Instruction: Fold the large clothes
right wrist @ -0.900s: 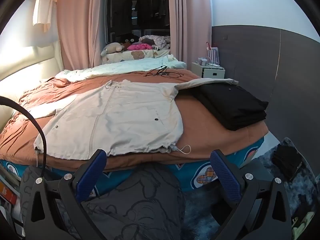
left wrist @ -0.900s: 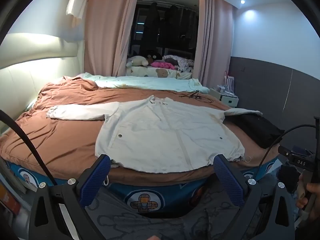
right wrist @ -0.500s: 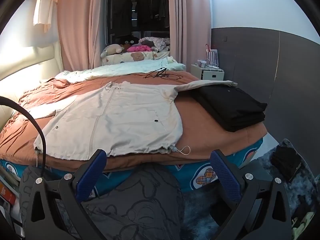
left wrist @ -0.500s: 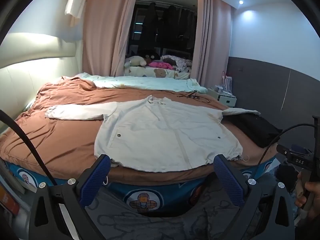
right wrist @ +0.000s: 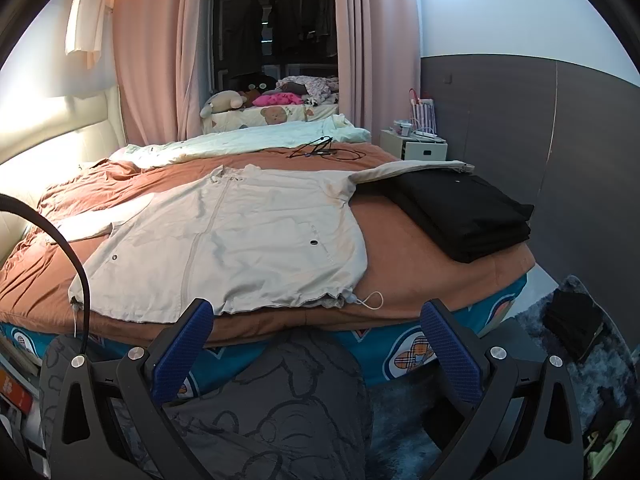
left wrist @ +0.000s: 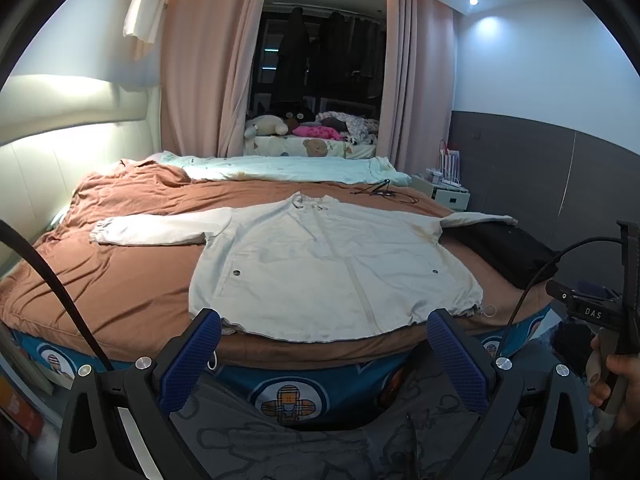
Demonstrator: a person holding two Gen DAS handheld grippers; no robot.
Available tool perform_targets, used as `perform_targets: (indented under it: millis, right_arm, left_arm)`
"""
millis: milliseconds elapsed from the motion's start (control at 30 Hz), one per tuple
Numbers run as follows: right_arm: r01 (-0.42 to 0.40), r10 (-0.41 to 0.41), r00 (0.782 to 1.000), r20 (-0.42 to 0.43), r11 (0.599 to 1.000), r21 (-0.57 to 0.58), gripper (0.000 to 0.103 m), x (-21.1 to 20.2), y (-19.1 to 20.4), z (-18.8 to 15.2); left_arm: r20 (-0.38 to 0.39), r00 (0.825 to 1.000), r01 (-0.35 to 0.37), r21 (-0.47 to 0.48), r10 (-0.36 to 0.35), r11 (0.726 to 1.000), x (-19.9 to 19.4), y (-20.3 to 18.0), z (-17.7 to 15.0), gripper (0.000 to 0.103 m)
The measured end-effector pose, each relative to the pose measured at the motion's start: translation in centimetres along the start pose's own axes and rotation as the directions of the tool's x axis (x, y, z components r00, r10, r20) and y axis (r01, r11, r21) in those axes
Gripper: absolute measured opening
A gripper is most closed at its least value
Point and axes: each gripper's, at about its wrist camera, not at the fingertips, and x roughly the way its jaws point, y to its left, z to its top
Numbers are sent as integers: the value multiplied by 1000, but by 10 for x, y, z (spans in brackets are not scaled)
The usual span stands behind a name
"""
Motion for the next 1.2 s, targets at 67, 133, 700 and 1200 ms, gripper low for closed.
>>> perform_targets:
  millis: [67,133,700,1200]
  right_arm:
    - [0,0,1000,1,1000,0,103,0,0,0]
    - [1,-1,1000,4,1000,1,103,-1,0,0]
    - [5,-5,1000,14,1000,1,103,-1,1,-3]
    - [4,-4,1000,21,1000,3,103,-4,1,-3]
  left_arm:
    - [2,1000,1,2,-1,1000,-2,-1,0,103]
    - [2,1000,3,5,-3,1000,-2,-2,0,103]
    - [8,1000,4,18,-4,1000,-9,-6,0,103]
    - [18,1000,2,22,-2,1000,-13,-10,-1,103]
